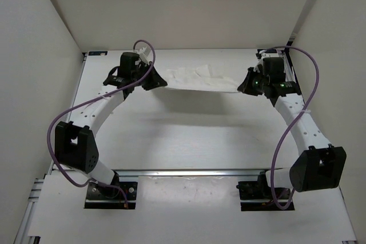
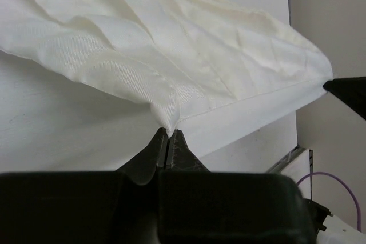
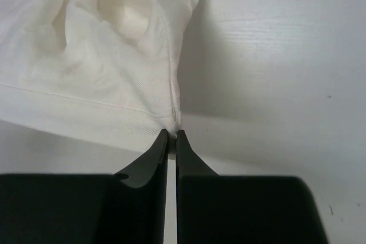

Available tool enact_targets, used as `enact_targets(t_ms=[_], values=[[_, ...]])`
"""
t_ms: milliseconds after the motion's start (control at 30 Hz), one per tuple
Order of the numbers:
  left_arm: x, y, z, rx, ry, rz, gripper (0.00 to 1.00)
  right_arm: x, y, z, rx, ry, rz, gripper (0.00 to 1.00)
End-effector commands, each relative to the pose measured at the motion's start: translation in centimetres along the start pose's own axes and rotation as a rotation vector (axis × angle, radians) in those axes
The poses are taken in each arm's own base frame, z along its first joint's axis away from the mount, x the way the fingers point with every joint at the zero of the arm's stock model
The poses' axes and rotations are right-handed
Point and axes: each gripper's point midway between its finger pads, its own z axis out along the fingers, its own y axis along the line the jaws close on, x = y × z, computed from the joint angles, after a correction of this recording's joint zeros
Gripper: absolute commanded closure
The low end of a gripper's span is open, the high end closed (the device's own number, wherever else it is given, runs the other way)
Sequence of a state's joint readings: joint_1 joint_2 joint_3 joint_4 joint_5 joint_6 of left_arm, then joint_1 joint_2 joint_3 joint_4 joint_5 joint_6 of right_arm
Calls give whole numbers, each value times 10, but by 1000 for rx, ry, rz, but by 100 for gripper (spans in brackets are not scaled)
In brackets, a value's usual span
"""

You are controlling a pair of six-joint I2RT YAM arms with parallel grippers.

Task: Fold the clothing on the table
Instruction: Flatten the skirt out

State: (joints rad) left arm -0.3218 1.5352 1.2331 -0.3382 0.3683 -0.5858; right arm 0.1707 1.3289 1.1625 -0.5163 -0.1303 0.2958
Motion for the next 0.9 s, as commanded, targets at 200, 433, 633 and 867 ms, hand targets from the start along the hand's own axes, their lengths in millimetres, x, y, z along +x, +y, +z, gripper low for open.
enact_targets(t_ms=[200, 433, 633, 867], values=[[13, 21, -35, -38, 84, 69, 100, -1, -22, -12, 67, -27, -74, 100], [-3, 16, -38, -53, 93, 86, 100, -6, -24, -16, 80, -48, -50, 100], [-35, 48, -8, -225, 140, 89, 100, -48, -44, -1, 162, -27, -3, 100], [0, -4, -45, -9, 129, 262, 100, -21, -13, -25, 84, -13, -209, 100]])
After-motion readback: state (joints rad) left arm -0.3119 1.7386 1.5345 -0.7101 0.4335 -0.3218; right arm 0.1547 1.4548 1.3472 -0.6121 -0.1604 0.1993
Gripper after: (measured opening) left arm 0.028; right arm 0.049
